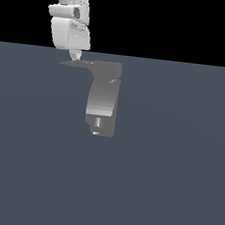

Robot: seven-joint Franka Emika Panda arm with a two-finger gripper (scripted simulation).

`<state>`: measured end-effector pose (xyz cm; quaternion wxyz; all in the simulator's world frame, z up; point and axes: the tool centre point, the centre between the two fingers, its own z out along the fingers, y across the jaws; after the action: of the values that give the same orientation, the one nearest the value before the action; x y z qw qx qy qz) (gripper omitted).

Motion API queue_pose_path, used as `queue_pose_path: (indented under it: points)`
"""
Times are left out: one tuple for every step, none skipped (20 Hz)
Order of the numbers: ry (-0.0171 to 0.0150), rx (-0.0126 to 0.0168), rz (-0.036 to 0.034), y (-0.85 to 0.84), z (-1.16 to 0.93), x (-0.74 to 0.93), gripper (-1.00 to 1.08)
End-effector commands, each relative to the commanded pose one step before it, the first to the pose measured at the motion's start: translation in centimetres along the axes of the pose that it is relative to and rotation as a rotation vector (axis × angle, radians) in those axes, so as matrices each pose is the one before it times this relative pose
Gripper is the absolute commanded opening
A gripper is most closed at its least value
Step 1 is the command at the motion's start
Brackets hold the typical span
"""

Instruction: Turn on the faucet by rotating a designated handle.

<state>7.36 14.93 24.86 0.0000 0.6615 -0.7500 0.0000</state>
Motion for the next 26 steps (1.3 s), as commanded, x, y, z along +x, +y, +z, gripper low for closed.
queue_pose_path:
  points:
    - [0.00001, 0.00007, 0.00002, 0.706, 0.003, -0.032, -1.0]
    - [0.0, 0.0, 0.0, 0.279, 0.0, -0.013, -1.0]
    - [0.0, 0.0, 0.0, 0.28, 0.0, -0.013, -1.0]
    - [0.0, 0.0, 0.0, 0.282, 0.0, -0.013, -1.0]
    - [0.0, 0.0, 0.0, 0.284, 0.0, -0.013, -1.0]
    - [0.0, 0.0, 0.0, 0.286, 0.0, -0.013, -1.0]
    - [0.0, 0.0, 0.0, 0.287, 0.0, -0.013, -1.0]
    - [0.0, 0.0, 0.0, 0.289, 0.0, -0.014, -1.0]
    - [0.0, 0.0, 0.0, 0.29, 0.0, -0.014, -1.0]
    - [0.0, 0.0, 0.0, 0.292, 0.0, -0.014, -1.0]
    - [0.0, 0.0, 0.0, 0.293, 0.0, -0.014, -1.0]
    - [0.0, 0.0, 0.0, 0.295, 0.0, -0.014, -1.0]
    - [0.0, 0.0, 0.0, 0.296, 0.0, -0.014, -1.0]
    - [0.0, 0.0, 0.0, 0.298, 0.0, -0.014, -1.0]
    - [0.0, 0.0, 0.0, 0.299, 0.0, -0.014, -1.0]
    - [0.0, 0.0, 0.0, 0.3, 0.0, -0.015, -1.0]
    - [0.0, 0.0, 0.0, 0.302, 0.0, -0.015, -1.0]
    - [0.0, 0.0, 0.0, 0.303, 0.0, -0.015, -1.0]
    - [0.0, 0.0, 0.0, 0.304, 0.0, -0.015, -1.0]
    - [0.0, 0.0, 0.0, 0.305, 0.0, -0.015, -1.0]
    - [0.0, 0.0, 0.0, 0.306, 0.0, -0.015, -1.0]
    - [0.0, 0.0, 0.0, 0.307, 0.0, -0.015, -1.0]
    - [0.0, 0.0, 0.0, 0.308, -0.001, -0.016, -1.0]
    - [0.0, 0.0, 0.0, 0.309, -0.001, -0.016, -1.0]
    - [0.0, 0.0, 0.0, 0.31, -0.001, -0.016, -1.0]
    - [0.0, 0.0, 0.0, 0.311, -0.001, -0.017, -1.0]
